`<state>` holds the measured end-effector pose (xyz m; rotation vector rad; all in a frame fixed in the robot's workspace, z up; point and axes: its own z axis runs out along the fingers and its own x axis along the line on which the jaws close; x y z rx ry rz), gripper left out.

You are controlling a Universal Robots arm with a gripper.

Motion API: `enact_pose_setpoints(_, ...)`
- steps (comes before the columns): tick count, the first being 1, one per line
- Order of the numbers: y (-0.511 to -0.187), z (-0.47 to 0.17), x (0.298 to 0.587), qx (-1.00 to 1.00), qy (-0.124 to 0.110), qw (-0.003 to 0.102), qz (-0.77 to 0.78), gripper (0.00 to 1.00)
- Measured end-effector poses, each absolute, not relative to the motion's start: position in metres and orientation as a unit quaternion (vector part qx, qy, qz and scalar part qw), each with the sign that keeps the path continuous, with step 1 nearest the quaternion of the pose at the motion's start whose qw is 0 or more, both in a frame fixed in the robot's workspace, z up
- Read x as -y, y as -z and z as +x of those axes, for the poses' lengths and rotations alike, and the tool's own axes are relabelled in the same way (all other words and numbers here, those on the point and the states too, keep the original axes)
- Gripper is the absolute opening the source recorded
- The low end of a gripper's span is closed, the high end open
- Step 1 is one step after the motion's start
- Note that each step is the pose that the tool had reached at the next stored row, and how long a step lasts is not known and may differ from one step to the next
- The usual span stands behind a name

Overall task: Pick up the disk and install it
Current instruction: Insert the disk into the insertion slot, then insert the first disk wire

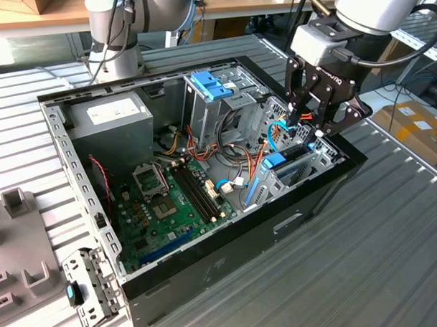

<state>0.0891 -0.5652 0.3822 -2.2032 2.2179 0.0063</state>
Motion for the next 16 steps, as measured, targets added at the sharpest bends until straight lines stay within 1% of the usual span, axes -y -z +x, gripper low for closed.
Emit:
enact_pose_setpoints(4, -0.373, 0.088, 0.564, -0.709, -0.002, 0.008, -0.705, 0.48)
enact_pose_setpoints(16, -0.366, 0.087, 0.562, -0.709, -0.001, 0.007, -0.705, 0.48)
